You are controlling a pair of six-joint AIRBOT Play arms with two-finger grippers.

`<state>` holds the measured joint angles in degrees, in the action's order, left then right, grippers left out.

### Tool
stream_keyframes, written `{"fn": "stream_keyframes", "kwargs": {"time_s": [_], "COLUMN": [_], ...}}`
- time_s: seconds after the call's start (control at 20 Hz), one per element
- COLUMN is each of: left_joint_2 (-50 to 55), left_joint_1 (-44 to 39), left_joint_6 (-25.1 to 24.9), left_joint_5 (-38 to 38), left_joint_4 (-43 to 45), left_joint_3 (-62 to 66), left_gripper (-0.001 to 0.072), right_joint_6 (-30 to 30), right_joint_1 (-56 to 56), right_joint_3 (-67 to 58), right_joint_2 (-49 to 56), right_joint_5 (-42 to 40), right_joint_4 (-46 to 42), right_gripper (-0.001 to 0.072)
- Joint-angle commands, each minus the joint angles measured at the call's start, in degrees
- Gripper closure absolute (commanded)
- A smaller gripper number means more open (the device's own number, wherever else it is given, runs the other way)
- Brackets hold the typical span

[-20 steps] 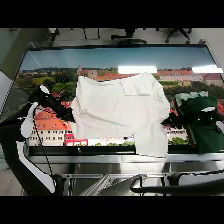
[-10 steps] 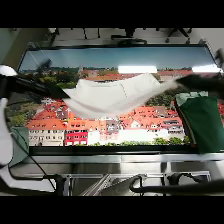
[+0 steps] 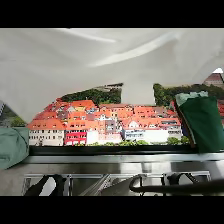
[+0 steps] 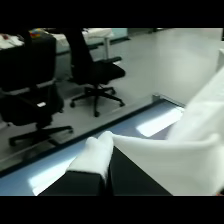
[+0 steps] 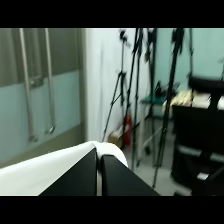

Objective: Fold the shirts.

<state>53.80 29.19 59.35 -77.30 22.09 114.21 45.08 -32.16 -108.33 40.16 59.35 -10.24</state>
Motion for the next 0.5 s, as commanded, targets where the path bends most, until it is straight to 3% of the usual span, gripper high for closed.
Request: {"fn": "stream_keyframes", "kwargs": {"time_s": [0.0, 0.1, 0.3, 0.45], "left_joint_2": [-5.1, -3.6, 9.6, 23.9], "left_joint_1": [5.1, 3.5, -11.2, -19.7], "left_joint_6": [0.4, -0.1, -4.2, -4.2], "left_joint_5": [0.7, -1.2, -3.6, -3.1], "left_joint_4": [2.3, 2.3, 4.1, 13.4], "left_joint_3": [-5.8, -12.3, -22.7, -26.0], "left_gripper": [0.0694, 0.0694, 0.0693, 0.0693], "right_joint_6": [-0.3, -0.3, -1.4, -1.4], "right_joint_1": [-0.6, -0.6, 2.0, 11.6], "right_joint_3": [-3.3, -3.3, -2.4, -1.0], "right_joint_2": [-0.2, 3.5, 17.4, 30.4], "right_joint_5": [-1.9, 3.0, 14.4, 15.5], "right_joint_4": [-1.6, -1.5, 3.1, -4.0], "right_gripper": [0.0692, 0.0693, 0.0693, 0.0692]}}
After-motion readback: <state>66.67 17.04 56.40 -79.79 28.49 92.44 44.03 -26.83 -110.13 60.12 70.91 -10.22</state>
